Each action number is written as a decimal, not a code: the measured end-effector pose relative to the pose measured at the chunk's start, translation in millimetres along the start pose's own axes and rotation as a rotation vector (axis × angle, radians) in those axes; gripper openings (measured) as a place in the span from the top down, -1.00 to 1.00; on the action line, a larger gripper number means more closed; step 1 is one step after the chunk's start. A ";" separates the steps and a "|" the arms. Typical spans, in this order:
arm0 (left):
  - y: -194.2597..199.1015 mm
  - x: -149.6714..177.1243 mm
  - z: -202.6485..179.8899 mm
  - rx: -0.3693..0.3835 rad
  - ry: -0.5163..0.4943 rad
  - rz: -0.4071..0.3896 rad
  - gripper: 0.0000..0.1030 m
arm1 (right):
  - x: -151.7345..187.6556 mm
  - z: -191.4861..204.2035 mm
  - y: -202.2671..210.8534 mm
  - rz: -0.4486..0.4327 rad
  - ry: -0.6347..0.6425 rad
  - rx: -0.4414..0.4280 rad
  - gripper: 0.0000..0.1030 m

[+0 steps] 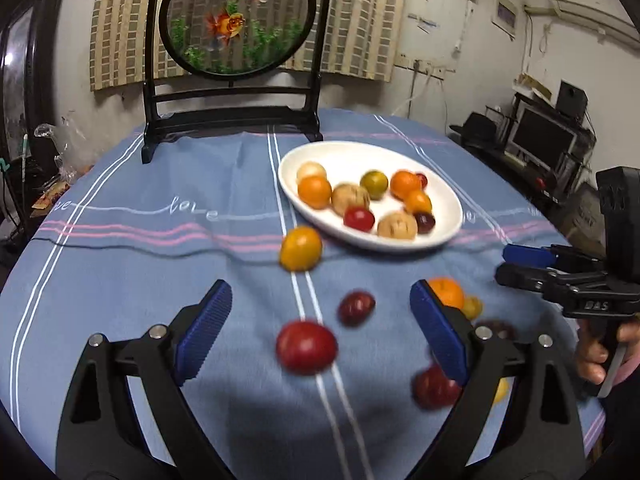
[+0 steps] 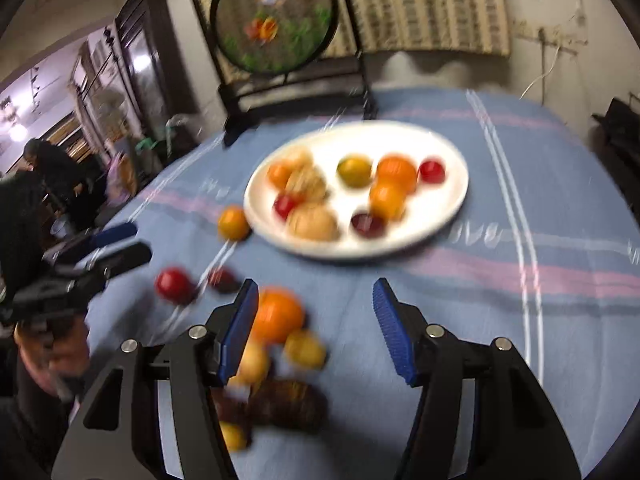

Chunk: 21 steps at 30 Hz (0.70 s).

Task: Organize fruits
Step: 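Move both open tools back over the fruit cluster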

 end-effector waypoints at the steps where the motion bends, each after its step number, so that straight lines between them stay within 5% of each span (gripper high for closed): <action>1: 3.5 2.0 -0.4 -0.006 -0.008 -0.005 -0.79 | 5.2 2.1 5.8 0.006 0.006 -0.006 -0.18; 13: 11.7 8.7 -18.8 0.020 -0.080 -0.013 -0.80 | 45.0 7.2 9.4 0.168 -0.067 -0.064 0.07; 21: 13.4 11.1 -28.9 0.041 -0.123 -0.013 -0.80 | 45.3 4.6 5.7 0.173 -0.087 -0.081 0.14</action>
Point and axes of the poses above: each gripper's, at about its wrist camera, not at the fingertips, and y roughly against the way its jaws point, z to its left, x to its underside, the point moved 7 cm from there along -y, roughly the way its jaws point, and after that the axes turned 14 degrees about -z, right-handed, at the moved point
